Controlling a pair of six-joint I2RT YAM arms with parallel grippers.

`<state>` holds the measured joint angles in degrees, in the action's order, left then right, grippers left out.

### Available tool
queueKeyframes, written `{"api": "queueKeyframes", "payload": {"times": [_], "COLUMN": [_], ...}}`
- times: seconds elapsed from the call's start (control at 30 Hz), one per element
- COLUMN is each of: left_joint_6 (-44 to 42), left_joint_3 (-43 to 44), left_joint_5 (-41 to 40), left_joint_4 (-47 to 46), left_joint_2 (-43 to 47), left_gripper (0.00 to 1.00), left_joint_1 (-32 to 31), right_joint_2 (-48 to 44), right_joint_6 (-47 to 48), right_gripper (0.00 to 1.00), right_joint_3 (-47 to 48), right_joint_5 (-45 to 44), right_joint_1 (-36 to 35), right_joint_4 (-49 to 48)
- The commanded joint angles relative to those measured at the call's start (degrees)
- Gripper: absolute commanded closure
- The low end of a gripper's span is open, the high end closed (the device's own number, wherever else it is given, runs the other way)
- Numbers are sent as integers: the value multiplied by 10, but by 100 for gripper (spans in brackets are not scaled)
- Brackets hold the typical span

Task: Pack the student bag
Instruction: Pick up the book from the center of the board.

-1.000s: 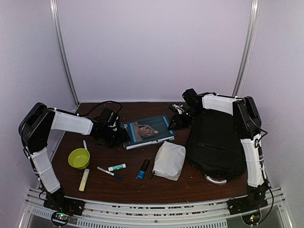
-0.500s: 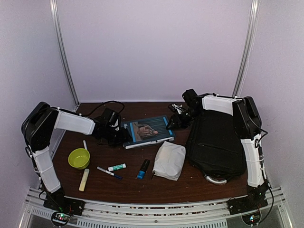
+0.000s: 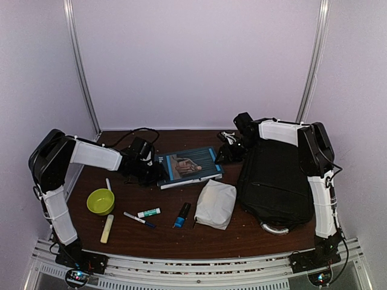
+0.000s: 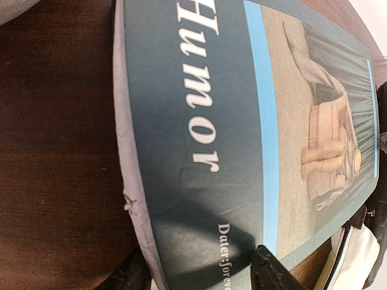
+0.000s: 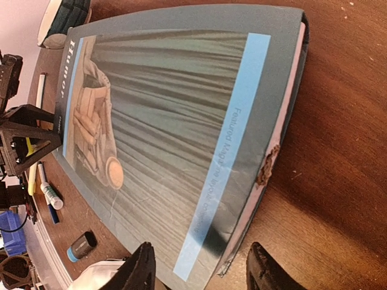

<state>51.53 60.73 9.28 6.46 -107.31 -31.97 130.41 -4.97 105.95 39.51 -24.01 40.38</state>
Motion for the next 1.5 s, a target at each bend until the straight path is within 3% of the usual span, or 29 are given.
{"api": "queueKeyframes", "payload": {"times": [0.0, 0.3, 0.47, 0.57, 0.73, 0.77, 1.07, 1.27, 1.4, 1.47], "left_joint_6": [-17, -33, -37, -41, -47, -48, -87, -153, -238, -314], "left_joint_3": [17, 33, 37, 36, 23, 19, -30, -52, -46, -43], "left_joint_5": [7, 15, 14, 11, 2, 1, -52, -130, -171, -148], "left_joint_4": [-11, -11, -11, -12, -33, -39, -32, 74, 109, 98], "left_joint_2": [-11, -23, -29, -30, -21, -18, 86, 216, 300, 334], "left_gripper": [43, 47, 48, 48, 49, 49, 32, 23, 23, 24], "left_joint_1": [-5, -14, -16, -15, -16, -17, -16, -15, -16, -16], "right_joint_2": [24, 34, 15, 2, -15, -19, -106, -177, -207, -219], "right_joint_6": [-10, -17, -16, -17, -12, -7, 82, 156, 198, 226], "right_gripper": [49, 59, 72, 93, 95, 100, 100, 100, 100, 100], "right_joint_3": [24, 25, 7, -4, -13, -14, -46, -110, -147, -161], "right_joint_5": [36, 119, 159, 185, 204, 205, 202, 176, 147, 147], "right_joint_1": [0, 0, 1, 1, 1, 1, 13, 13, 12, 11], "right_joint_4": [8, -9, -32, -48, -56, -55, -41, -74, -98, -96]}}
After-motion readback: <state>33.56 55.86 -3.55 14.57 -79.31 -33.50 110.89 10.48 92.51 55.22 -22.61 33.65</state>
